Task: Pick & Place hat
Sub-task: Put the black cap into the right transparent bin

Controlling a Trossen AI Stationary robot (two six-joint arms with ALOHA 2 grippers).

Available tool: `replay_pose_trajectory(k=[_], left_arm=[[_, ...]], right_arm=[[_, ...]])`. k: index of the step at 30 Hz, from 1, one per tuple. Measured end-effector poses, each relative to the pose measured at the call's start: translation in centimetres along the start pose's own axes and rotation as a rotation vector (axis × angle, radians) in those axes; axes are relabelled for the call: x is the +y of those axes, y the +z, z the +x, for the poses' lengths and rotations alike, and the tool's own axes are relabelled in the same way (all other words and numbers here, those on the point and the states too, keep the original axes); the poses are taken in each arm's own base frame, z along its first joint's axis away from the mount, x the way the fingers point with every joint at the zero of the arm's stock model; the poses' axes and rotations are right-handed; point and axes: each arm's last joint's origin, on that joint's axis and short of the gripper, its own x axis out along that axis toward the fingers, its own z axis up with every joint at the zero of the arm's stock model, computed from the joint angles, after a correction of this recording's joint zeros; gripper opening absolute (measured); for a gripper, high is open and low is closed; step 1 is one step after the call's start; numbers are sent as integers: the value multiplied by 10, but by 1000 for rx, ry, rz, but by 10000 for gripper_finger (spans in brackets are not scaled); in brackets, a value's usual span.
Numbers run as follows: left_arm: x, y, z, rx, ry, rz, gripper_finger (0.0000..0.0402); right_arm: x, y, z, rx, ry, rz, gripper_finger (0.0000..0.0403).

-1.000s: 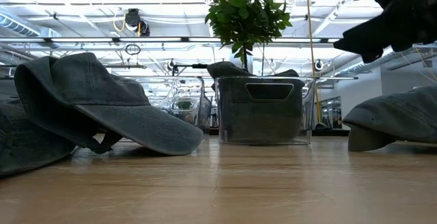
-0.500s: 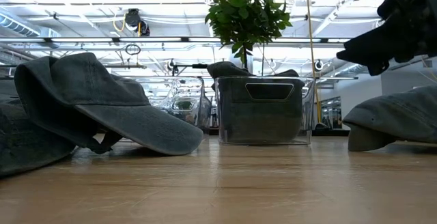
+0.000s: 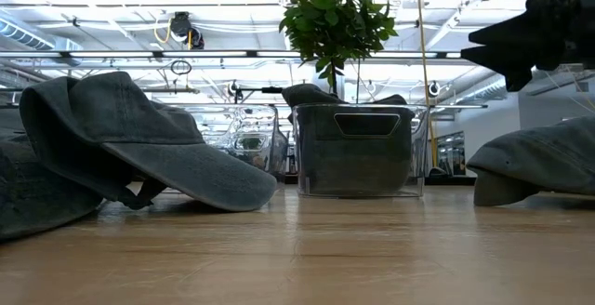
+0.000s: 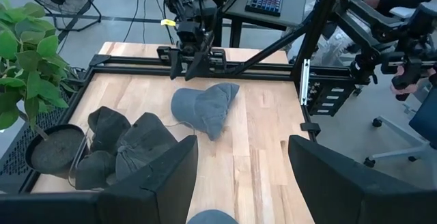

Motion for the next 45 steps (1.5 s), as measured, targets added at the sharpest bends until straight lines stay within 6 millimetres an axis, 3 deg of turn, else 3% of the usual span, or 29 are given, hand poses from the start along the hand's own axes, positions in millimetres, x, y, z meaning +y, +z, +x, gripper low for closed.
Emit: replay_pose_trajectory(k=[28,30,35,45], left_arm=[[-1,26,-2,-256,-29,34,239],[-1,27,4,-260,-21,31,239],[0,22,21,-222,-4,58,239],[7,-3,7,-294,29,104,239]], right_arm=[[0,0,0,-3,2,7,160],[0,0,0,-3,2,7,160],[0,0,0,-2,2,7,160],[0,0,0,-2,2,7,160]])
